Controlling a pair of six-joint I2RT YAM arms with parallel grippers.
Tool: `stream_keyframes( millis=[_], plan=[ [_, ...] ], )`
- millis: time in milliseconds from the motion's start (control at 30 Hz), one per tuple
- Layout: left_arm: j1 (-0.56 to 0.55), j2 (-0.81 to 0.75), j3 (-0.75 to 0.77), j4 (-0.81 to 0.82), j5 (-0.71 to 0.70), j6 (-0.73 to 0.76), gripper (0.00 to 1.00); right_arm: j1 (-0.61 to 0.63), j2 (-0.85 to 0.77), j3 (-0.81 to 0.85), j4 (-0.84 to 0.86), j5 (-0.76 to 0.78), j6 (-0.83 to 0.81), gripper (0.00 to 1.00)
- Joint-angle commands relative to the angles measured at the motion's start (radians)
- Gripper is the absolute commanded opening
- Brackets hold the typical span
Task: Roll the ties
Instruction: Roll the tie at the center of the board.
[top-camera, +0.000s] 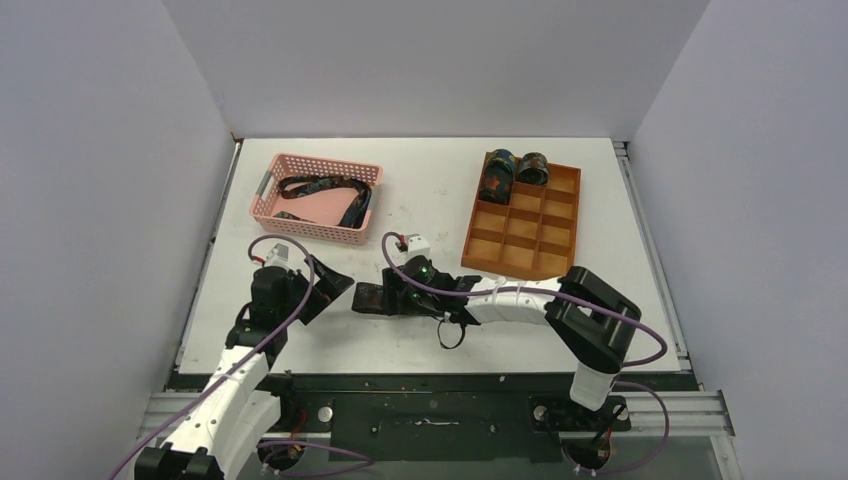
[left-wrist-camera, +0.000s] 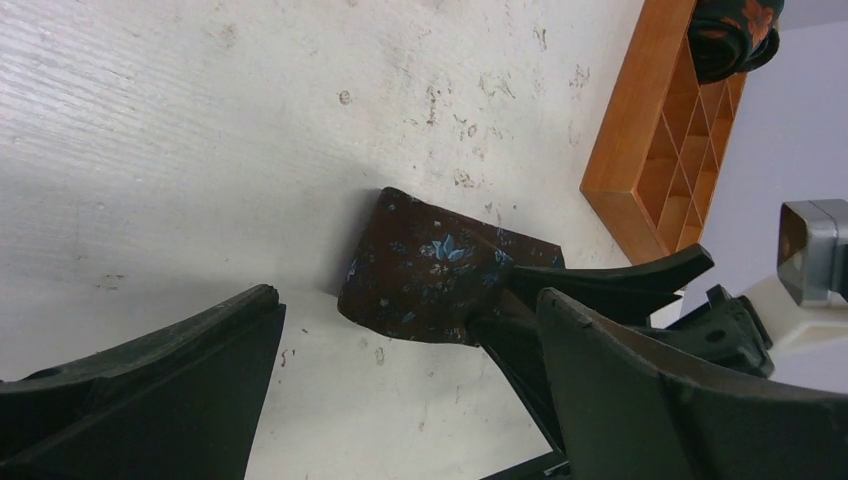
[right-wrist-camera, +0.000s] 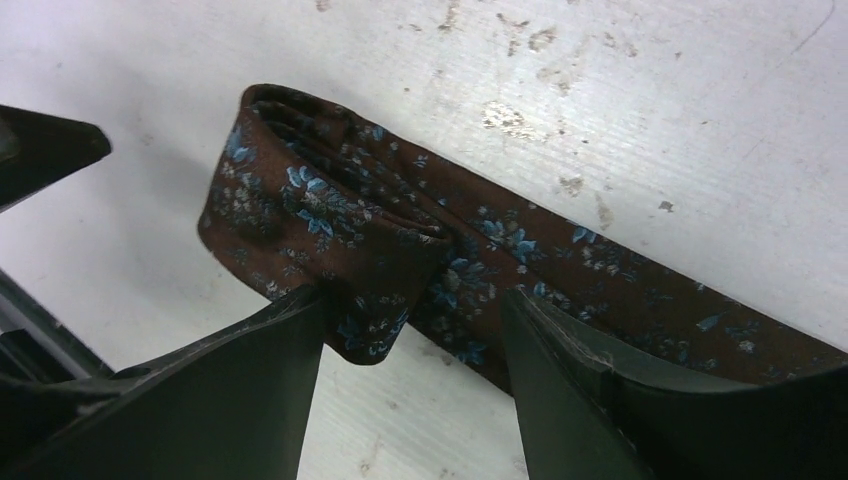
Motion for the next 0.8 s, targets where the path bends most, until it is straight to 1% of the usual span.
stream_keyframes(
  millis=[0, 100, 200, 433, 500, 600, 633, 767],
  plan=[
    [0.009, 0.026, 0.001, 0.078, 0.036, 0.006, 0.97, -0.028, 0.018, 0.018, 0.017, 0.016, -0.011, 0.63],
    [0.010, 0.058, -0.007, 0.118, 0.075, 0.006, 0.98, -0.044, 0.014, -0.015, 0.033, 0.006, -0.004, 0.63],
    [0.011, 0.096, -0.022, 0.190, 0.124, -0.008, 1.00, -0.055, 0.005, -0.045, 0.053, -0.008, -0.004, 0.63],
    [0.010, 0.222, -0.029, 0.376, 0.234, -0.051, 1.00, -0.092, 0.006, -0.098, 0.092, -0.043, 0.006, 0.63],
    [0.009, 0.257, -0.013, 0.401, 0.245, -0.044, 1.00, -0.108, 0.003, -0.115, 0.113, -0.083, 0.016, 0.63],
    [0.007, 0.296, 0.032, 0.374, 0.236, 0.003, 1.00, -0.119, -0.013, -0.127, 0.136, -0.113, 0.020, 0.64],
    [0.006, 0.308, 0.055, 0.343, 0.223, 0.030, 0.96, -0.119, -0.022, -0.128, 0.140, -0.120, 0.018, 0.65],
    [0.002, 0.344, 0.156, 0.188, 0.191, 0.161, 0.94, -0.121, -0.063, -0.121, 0.139, -0.133, 0.020, 0.70]
  ],
)
